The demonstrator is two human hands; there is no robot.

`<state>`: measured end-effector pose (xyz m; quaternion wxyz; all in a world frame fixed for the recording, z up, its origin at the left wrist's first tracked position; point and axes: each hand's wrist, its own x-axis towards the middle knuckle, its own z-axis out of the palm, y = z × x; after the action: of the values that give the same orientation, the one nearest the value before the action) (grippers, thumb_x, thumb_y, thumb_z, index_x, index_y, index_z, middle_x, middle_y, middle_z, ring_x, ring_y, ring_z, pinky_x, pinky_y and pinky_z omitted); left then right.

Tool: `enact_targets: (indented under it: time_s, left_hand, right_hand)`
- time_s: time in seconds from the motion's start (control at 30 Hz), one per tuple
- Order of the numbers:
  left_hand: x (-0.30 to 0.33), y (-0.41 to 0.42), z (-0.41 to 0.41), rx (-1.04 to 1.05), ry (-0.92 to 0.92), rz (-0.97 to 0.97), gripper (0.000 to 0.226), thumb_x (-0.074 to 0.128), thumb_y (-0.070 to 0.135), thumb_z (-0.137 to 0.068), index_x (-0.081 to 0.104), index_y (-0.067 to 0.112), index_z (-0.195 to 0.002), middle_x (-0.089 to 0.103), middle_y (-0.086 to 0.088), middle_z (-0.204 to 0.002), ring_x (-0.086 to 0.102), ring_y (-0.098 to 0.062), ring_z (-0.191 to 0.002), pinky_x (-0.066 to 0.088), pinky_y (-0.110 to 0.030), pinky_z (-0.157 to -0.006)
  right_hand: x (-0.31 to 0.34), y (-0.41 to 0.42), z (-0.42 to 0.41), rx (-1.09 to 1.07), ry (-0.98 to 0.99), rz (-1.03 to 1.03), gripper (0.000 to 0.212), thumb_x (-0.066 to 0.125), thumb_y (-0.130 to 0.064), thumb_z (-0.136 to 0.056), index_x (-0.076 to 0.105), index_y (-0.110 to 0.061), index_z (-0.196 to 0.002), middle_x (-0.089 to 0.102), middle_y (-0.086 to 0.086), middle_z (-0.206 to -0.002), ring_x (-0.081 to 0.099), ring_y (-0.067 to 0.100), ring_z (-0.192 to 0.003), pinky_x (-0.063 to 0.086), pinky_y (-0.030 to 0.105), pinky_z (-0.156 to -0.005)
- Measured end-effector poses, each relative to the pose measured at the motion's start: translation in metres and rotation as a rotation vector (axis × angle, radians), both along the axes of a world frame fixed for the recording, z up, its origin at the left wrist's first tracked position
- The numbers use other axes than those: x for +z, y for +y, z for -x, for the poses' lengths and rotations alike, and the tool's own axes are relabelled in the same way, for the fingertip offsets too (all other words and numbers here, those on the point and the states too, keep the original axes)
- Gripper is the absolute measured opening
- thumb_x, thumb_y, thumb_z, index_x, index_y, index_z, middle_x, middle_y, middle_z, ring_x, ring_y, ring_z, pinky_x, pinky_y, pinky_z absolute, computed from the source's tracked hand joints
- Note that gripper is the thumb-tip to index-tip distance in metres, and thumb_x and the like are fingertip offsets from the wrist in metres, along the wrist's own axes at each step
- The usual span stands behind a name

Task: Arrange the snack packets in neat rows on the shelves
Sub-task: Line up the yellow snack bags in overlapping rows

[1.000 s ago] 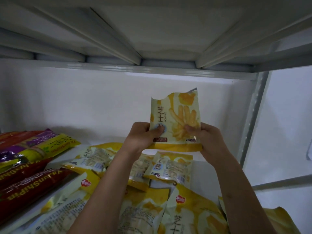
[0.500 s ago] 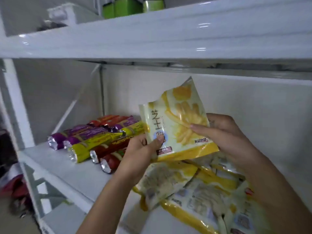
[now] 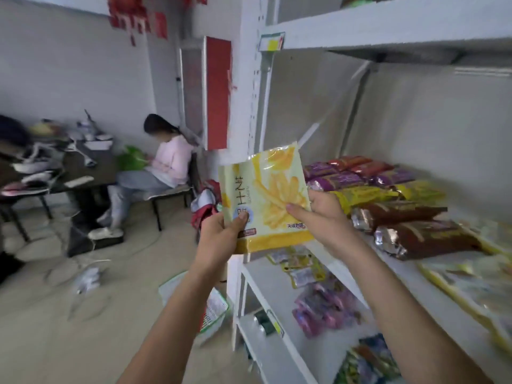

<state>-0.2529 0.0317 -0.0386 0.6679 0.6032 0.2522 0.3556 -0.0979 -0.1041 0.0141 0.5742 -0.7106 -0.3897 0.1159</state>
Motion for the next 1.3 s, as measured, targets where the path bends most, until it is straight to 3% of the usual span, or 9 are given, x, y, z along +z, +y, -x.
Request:
enact_targets:
  time_s: [0.07, 0.17, 0.23, 0.3, 0.43, 0.7, 0.87, 1.13, 1.3]
  left_hand:
    - [-0.011, 0.024, 0.023, 0.050, 0.073, 0.017, 0.023, 0.065, 0.021, -0.104, 0.068, -0.002, -0.100, 0.067, -0.019, -0.079, 0.066, -0.025, -0.053, 0.051, -0.028, -0.041]
    - [-0.032, 0.053, 0.044, 0.111, 0.135, 0.040, 0.020, 0.065, 0.019, -0.103, 0.067, 0.004, -0.090, 0.068, -0.015, -0.071, 0.059, -0.018, -0.040, 0.043, -0.023, -0.036]
    - [-0.047, 0.067, 0.051, 0.155, 0.163, 0.054, 0.022, 0.065, 0.019, -0.103, 0.065, 0.004, -0.087, 0.068, -0.013, -0.065, 0.059, -0.018, -0.038, 0.041, -0.022, -0.035]
    - [-0.059, 0.080, 0.056, 0.185, 0.191, 0.088, 0.021, 0.066, 0.019, -0.103, 0.066, 0.004, -0.089, 0.070, -0.010, -0.063, 0.063, -0.020, -0.041, 0.047, -0.025, -0.037]
    - [-0.077, 0.104, 0.056, 0.234, 0.243, 0.146, 0.019, 0.066, 0.016, -0.103, 0.070, -0.002, -0.103, 0.075, -0.012, -0.077, 0.073, -0.027, -0.060, 0.064, -0.040, -0.054]
    - [-0.123, 0.159, 0.054, 0.340, 0.310, 0.269, 0.019, 0.066, 0.017, -0.103, 0.071, -0.001, -0.101, 0.078, -0.016, -0.086, 0.076, -0.026, -0.068, 0.066, -0.045, -0.065]
    - [-0.159, 0.203, 0.054, 0.342, 0.340, 0.300, 0.020, 0.065, 0.017, -0.104, 0.073, -0.001, -0.099, 0.076, -0.001, -0.069, 0.075, -0.020, -0.064, 0.065, -0.046, -0.073]
    - [-0.208, 0.265, 0.026, 0.330, 0.395, 0.381, 0.016, 0.065, 0.014, -0.103, 0.075, 0.002, -0.100, 0.079, -0.008, -0.082, 0.077, -0.023, -0.074, 0.064, -0.052, -0.083]
    - [-0.230, 0.297, -0.001, 0.369, 0.443, 0.419, 0.013, 0.067, 0.013, -0.102, 0.074, 0.003, -0.097, 0.077, -0.012, -0.088, 0.075, -0.024, -0.074, 0.065, -0.048, -0.082]
  right_hand:
    - [-0.027, 0.038, 0.009, 0.049, 0.060, 0.016, 0.011, 0.078, -0.011, -0.092, 0.079, -0.018, -0.100, 0.082, 0.000, -0.098, 0.078, 0.025, -0.096, 0.059, 0.055, -0.094]
    - [-0.057, 0.080, 0.020, 0.120, 0.102, 0.046, 0.014, 0.076, -0.008, -0.093, 0.078, -0.021, -0.096, 0.081, -0.004, -0.095, 0.078, 0.019, -0.092, 0.062, 0.046, -0.091]
    - [-0.073, 0.101, 0.026, 0.169, 0.106, 0.067, 0.015, 0.075, -0.010, -0.094, 0.077, -0.025, -0.097, 0.081, -0.012, -0.091, 0.078, 0.014, -0.089, 0.062, 0.032, -0.081]
    - [-0.090, 0.119, 0.027, 0.196, 0.109, 0.074, 0.013, 0.076, -0.012, -0.094, 0.076, -0.025, -0.096, 0.080, -0.014, -0.091, 0.077, 0.016, -0.090, 0.061, 0.030, -0.080]
    - [-0.122, 0.149, 0.024, 0.275, 0.137, 0.096, 0.011, 0.076, -0.021, -0.094, 0.076, -0.027, -0.103, 0.080, -0.010, -0.103, 0.077, 0.016, -0.099, 0.060, 0.048, -0.095]
    - [-0.176, 0.218, 0.018, 0.350, 0.237, 0.174, 0.014, 0.077, -0.018, -0.094, 0.076, -0.028, -0.104, 0.081, -0.010, -0.102, 0.077, 0.013, -0.097, 0.060, 0.045, -0.095]
    - [-0.213, 0.266, 0.014, 0.382, 0.319, 0.255, 0.013, 0.078, -0.016, -0.093, 0.077, -0.024, -0.103, 0.081, -0.006, -0.102, 0.077, 0.017, -0.098, 0.060, 0.049, -0.095]
    - [-0.253, 0.317, -0.007, 0.341, 0.432, 0.362, 0.009, 0.076, -0.016, -0.095, 0.076, -0.021, -0.103, 0.081, 0.003, -0.097, 0.078, 0.028, -0.092, 0.062, 0.056, -0.087]
    - [-0.273, 0.352, -0.033, 0.336, 0.476, 0.445, 0.009, 0.076, -0.021, -0.096, 0.077, -0.018, -0.103, 0.081, 0.001, -0.095, 0.078, 0.026, -0.091, 0.063, 0.053, -0.086]
